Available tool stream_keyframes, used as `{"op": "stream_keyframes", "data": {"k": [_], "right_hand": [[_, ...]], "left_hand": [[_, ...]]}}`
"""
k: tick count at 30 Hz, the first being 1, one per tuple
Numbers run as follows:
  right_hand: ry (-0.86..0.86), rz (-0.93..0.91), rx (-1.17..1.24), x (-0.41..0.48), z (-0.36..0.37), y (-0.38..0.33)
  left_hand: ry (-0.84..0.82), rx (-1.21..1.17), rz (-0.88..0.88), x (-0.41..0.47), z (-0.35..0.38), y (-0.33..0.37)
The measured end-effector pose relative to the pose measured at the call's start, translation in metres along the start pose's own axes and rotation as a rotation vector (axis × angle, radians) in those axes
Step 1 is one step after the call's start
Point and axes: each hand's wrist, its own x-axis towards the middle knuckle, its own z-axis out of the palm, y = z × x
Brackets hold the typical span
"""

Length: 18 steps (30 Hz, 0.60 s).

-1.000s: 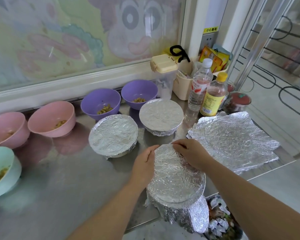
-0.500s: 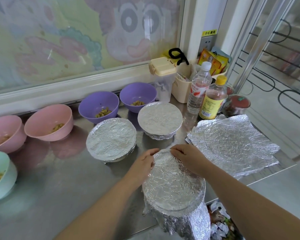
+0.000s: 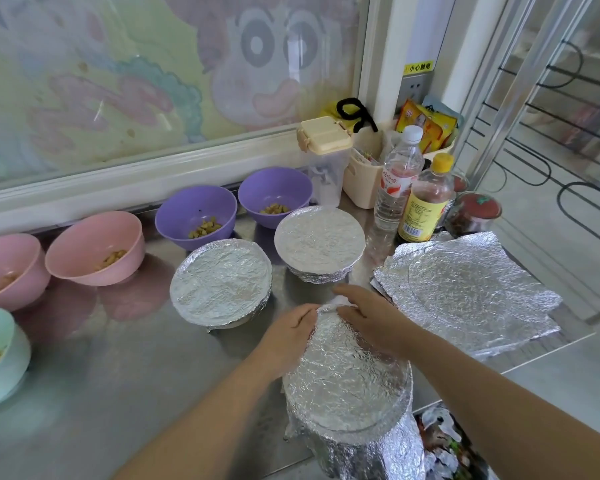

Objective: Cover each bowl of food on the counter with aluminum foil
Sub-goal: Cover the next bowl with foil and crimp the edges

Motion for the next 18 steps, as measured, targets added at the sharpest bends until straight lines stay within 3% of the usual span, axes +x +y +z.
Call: {"op": "stream_keyframes", "data": {"k": [4, 18], "right_hand": [[-0.152, -0.012, -0.101, 0.0055, -0.0069, -0.0069], [-0.042, -0.029, -0.140, 0.0063, 0.0002, 0.0007]], "left_hand": [[0.031, 0.041, 0.024, -0.0005, 0.0004, -0.0023], [0.069, 0.110, 0.037, -0.0057, 0.0012, 0.0059]]}}
